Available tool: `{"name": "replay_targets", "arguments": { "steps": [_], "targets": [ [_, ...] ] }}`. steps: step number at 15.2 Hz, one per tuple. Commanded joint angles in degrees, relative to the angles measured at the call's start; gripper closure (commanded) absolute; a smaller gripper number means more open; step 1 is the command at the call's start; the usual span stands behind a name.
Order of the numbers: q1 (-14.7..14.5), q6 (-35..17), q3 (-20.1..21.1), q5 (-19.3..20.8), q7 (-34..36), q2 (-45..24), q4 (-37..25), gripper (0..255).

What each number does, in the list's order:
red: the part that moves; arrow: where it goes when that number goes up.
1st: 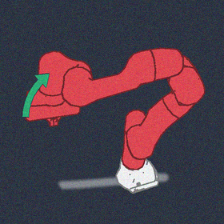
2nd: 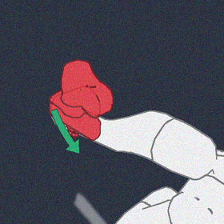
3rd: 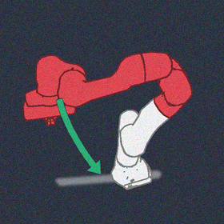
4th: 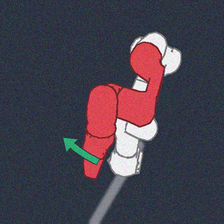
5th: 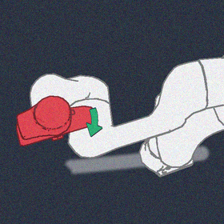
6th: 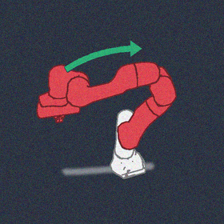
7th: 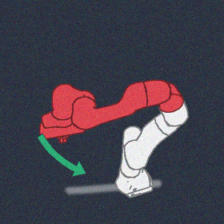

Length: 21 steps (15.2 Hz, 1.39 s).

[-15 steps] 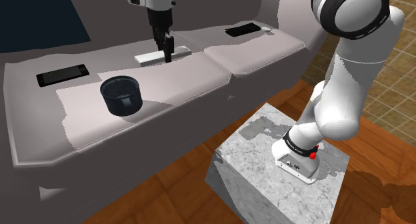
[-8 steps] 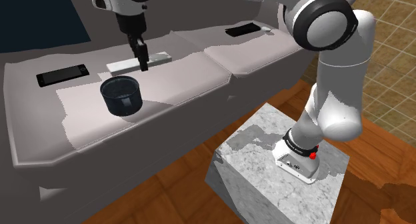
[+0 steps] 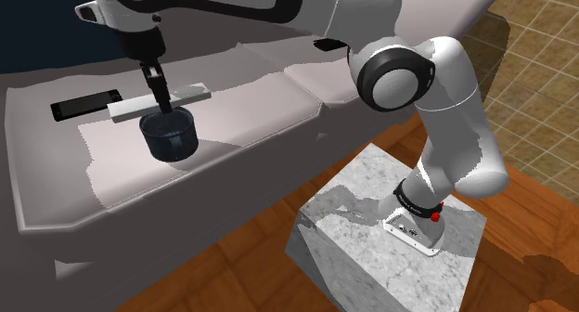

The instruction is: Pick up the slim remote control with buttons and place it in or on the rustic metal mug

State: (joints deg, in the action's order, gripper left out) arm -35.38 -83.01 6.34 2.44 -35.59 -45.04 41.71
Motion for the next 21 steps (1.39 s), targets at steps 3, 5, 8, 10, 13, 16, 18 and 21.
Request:
{"name": "replay_targets", "arguments": {
  "steps": [3, 5, 8, 10, 13, 16, 18, 21],
  "targets": [
    [0.21, -4.39, 0.08, -0.09, 0.23, 1.80, 6.14, 255],
    [0.39, -6.55, 0.10, -0.14, 0.23, 2.63, 9.14, 255],
    [0.58, -9.46, 0.12, -0.19, 0.22, 3.46, 12.89, 255],
    [0.73, -12.07, 0.12, -0.21, 0.21, 3.92, 15.97, 255],
    [0.73, -12.07, 0.12, -0.21, 0.21, 3.92, 15.97, 255],
    [0.73, -12.07, 0.13, -0.21, 0.21, 3.92, 15.97, 255],
    [0.74, -12.07, 0.13, -0.21, 0.21, 3.92, 15.97, 255],
    [0.69, -11.94, 0.13, -0.19, 0.24, 3.76, 15.67, 0]
  ]
}}
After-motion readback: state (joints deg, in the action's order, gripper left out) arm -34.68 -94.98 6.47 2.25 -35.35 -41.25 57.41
